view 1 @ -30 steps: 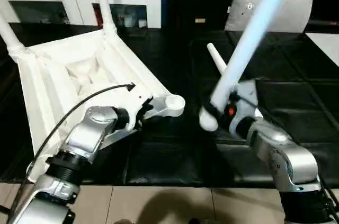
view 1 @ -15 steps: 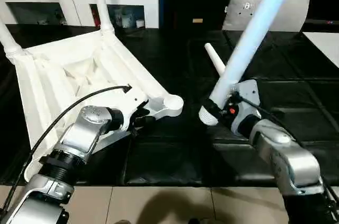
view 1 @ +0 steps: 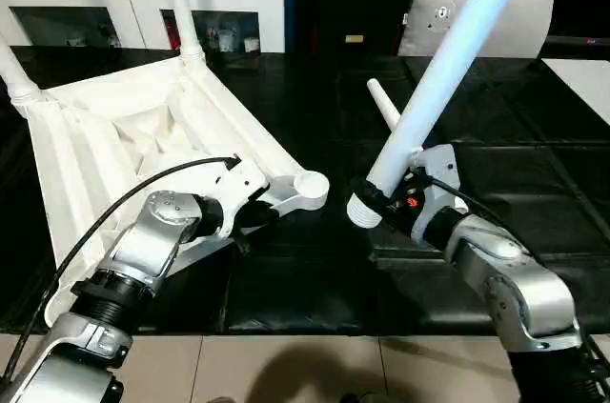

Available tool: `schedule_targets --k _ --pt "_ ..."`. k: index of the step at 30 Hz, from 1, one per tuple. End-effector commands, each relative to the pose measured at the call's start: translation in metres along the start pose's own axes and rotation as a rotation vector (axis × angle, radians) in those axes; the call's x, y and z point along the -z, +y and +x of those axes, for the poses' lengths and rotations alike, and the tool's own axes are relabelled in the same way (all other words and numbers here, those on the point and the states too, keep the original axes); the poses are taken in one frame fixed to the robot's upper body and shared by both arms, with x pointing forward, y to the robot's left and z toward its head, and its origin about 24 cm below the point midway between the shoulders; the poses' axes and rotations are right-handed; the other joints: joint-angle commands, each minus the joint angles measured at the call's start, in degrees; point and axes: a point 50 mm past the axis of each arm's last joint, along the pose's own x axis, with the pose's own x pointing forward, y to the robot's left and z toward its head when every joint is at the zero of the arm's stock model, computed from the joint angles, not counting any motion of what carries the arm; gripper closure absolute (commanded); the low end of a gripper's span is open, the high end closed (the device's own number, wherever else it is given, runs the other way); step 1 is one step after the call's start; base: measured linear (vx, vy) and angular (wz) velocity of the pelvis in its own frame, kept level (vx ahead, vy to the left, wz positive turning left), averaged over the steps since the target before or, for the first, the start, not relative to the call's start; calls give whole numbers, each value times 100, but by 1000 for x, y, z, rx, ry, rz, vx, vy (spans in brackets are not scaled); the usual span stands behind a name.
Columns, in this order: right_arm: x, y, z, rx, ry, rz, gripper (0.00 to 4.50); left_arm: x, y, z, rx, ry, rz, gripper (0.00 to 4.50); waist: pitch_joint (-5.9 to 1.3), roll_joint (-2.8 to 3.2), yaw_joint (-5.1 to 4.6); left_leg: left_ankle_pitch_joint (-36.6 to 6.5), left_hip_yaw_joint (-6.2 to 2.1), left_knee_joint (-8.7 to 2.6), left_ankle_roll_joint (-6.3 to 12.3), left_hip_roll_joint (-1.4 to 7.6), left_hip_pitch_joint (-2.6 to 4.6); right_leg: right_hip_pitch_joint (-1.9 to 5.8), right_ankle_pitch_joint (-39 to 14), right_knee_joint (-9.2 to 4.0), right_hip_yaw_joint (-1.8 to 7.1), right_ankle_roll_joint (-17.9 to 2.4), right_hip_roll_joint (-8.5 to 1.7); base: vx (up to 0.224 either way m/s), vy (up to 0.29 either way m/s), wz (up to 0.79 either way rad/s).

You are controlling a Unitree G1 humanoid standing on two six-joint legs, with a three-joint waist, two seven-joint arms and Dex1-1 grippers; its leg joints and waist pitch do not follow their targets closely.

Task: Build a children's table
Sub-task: Insert table leg to table base

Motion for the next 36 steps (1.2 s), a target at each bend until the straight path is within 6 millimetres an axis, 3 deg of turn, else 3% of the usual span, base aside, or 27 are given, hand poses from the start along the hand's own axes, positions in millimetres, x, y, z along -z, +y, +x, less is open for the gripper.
schedule_targets --k 1,2,5,9,12,16,18,26,28,36 --pt "-8 4 2 -78 -3 -18 261 2 -22 6 205 -14 144 446 -476 57 25 -1486 45 -394 152 -7 -7 318 -2588 -532 205 -514 -261 0 0 0" --pt "-9 4 3 -104 1 -24 261 3 -27 6 254 -10 163 446 -485 47 12 -1431 51 -402 146 6 -27 336 -2403 -496 220 -577 -257 0 0 0" --pt "-11 4 3 -175 22 -48 261 4 -32 7 316 4 212 450 -480 59 84 -1408 79 -392 172 24 8 317 -2221 -457 241 -761 -260 0 0 0" --pt "-10 2 4 -277 77 -69 261 0 -33 9 362 -11 227 450 -462 76 180 -1541 92 -403 101 45 55 291 -2402 -467 243 -757 -268 0 0 0" --pt "-8 4 6 -360 129 -76 261 1 -32 8 385 6 258 450 -471 34 213 -1646 83 -410 90 23 41 321 -2610 -492 219 -648 -280 0 0 0" --pt "-1 3 10 -426 208 -104 261 1 -31 7 410 8 273 450 -470 30 198 -1588 77 -406 96 21 9 328 -2759 -495 203 -560 -297 0 0 0" --pt "1 2 12 -433 227 -115 261 1 -31 6 414 8 276 450 -467 48 188 -1631 80 -393 86 18 31 310 -2928 -529 199 -534 -311 0 0 0" --pt "3 0 24 -451 243 -112 261 3 -31 6 425 18 288 450 -496 53 185 -1529 80 -399 75 42 22 328 -2472 -468 206 -736 -300 0 0 0" --pt "4 1 26 -463 247 -107 261 3 -31 6 425 17 290 450 -496 30 182 -1564 81 -405 71 42 21 336 -2449 -459 200 -750 -291 0 0 0" --pt "13 -1 36 -482 256 -83 261 2 -30 6 421 19 299 450 -487 24 125 -1802 65 -404 53 35 35 312 -2878 -516 171 -630 -308 0 0 0"
